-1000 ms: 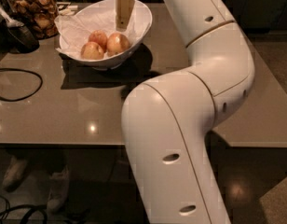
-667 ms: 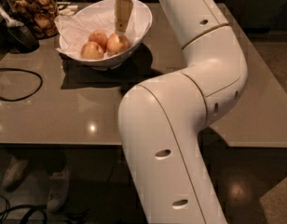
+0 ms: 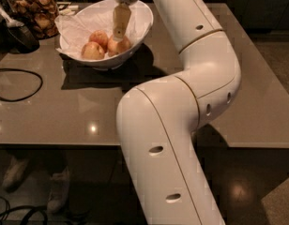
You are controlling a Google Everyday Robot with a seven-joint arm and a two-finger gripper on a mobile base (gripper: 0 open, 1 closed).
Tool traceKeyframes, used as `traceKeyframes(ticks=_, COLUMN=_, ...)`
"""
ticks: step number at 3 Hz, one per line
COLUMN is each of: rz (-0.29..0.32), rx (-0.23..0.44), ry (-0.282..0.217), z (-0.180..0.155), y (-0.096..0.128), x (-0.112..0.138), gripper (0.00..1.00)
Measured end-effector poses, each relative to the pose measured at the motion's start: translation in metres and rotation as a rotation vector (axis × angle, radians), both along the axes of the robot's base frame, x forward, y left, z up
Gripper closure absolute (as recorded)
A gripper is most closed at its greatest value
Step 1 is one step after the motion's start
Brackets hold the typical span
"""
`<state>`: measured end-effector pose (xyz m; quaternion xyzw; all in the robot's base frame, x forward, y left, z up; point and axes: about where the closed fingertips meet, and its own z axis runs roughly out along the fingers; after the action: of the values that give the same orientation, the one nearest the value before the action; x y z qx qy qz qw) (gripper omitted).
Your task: Pick apple from white bowl
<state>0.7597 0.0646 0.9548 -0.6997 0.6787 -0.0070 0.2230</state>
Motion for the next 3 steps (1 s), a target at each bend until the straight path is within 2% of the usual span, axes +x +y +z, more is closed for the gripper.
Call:
traceKeyframes(ticks=1, rz=0.006, rx=0.010, ry=0.026, z=-0.011, y=0.004, x=0.001, gripper=0.31)
traceKeyframes(ticks=3, rz=0.014, rx=0.016, ry=0.067, z=-0.029, y=0.007, x=0.001, gripper=0.32)
